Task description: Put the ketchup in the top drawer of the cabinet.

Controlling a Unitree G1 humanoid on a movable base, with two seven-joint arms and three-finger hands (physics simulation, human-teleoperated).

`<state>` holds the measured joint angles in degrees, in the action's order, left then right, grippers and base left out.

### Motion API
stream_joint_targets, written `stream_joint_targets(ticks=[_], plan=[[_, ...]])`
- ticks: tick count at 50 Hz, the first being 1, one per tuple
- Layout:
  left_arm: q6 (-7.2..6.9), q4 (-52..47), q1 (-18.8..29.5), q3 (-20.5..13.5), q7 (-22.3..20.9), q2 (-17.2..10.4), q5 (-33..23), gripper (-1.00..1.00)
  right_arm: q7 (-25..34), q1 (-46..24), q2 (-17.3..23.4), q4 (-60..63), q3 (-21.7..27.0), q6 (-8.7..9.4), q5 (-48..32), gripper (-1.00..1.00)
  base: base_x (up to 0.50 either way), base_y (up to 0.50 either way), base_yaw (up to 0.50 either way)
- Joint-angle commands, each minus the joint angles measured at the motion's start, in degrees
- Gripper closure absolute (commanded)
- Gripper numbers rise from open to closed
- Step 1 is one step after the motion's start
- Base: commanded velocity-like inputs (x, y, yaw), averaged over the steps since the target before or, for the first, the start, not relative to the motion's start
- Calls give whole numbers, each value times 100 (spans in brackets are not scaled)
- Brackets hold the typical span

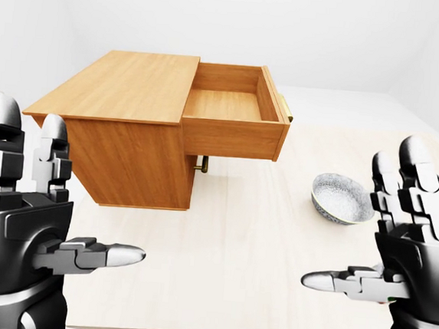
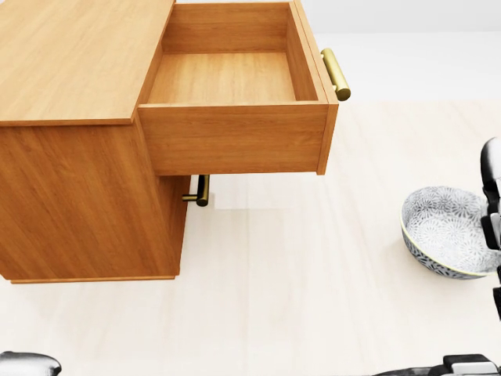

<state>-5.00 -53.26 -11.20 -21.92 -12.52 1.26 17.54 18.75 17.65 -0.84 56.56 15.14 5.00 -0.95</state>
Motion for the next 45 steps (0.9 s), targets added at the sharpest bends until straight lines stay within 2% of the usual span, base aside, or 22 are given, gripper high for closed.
stream_joint_targets(ticks=[1,5,9,10,15,18,22,25,28,36,45], plan=[[0,45,17,-25,-18,-11,1,-100,634,-412,584,343,1387,0,1001,-100,0,0,0],[0,74,29,-69,-21,-23,41,-100,644,-311,968,343,1815,0,1425,-100,0,0,0],[0,81,-20,-42,-56,1,23,-100,900,-252,1067,343,2159,0,1514,-100,0,0,0],[0,86,-20,-17,-57,9,17,-100,1204,-127,1143,343,2270,0,1556,-100,0,0,0],[0,146,119,-119,-1,-72,126,-100,1782,-339,1023,343,2904,0,1455,-100,0,0,0],[0,168,90,-85,-5,-67,125,-100,2113,-248,969,343,3077,0,1316,-100,0,0,0],[0,161,80,-42,-9,-73,103,-100,2125,-403,1061,343,3440,0,966,-100,0,0,0],[0,171,95,-39,9,-73,116,-100,2125,-657,1127,344,3971,0,810,-100,0,0,0],[0,110,14,28,-14,-34,98,-100,2125,-682,925,130,4299,0,523,-100,0,0,0],[0,240,85,11,-35,-77,105,-100,2125,-532,658,-629,4619,0,284,-100,0,0,0],[0,345,64,8,-73,-78,102,-100,2125,-463,801,-1171,4685,0,100,-100,0,0,0]])
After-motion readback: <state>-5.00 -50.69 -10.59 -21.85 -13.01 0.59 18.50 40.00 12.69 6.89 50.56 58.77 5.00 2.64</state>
